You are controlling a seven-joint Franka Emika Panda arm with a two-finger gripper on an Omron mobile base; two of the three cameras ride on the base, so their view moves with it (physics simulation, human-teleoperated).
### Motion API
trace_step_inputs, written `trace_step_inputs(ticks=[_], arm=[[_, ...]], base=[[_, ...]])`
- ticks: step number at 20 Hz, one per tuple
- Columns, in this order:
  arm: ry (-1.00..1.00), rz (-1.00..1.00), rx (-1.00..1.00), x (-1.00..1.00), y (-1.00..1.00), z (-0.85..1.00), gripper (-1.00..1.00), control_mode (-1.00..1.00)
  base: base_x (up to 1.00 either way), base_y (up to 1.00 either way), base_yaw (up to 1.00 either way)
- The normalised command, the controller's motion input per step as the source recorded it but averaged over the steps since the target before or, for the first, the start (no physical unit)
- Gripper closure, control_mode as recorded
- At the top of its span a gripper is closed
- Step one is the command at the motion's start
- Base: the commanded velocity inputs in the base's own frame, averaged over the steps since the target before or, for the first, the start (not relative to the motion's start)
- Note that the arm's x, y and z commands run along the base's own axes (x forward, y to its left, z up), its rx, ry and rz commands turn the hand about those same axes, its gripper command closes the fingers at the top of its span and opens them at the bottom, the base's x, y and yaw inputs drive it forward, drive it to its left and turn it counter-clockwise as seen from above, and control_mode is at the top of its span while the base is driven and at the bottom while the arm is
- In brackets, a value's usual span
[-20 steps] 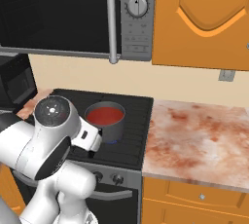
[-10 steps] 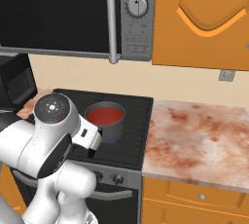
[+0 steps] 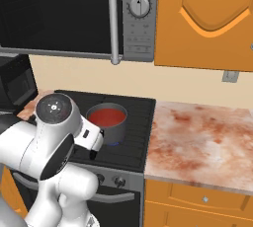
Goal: Wait until the marinara sauce is simmered to a deep red color and then turn off the stove.
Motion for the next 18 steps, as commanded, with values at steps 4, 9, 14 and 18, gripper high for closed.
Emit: trace_step_inputs(ticks=[4, 9, 14, 18], arm=[[0.00, 0.00, 0.00, 0.00, 0.03, 0.00, -1.00, -1.00], [0.00, 0.00, 0.00, 0.00, 0.35, 0.00, -1.00, -1.00], [0.00, 0.00, 0.00, 0.00, 0.40, 0.00, -1.00, -1.00], [0.00, 0.00, 0.00, 0.00, 0.09, 0.00, -1.00, -1.00]], base=[[0.00, 0.00, 0.00], [0.00, 0.00, 0.00], [0.00, 0.00, 0.00], [0.00, 0.00, 0.00]])
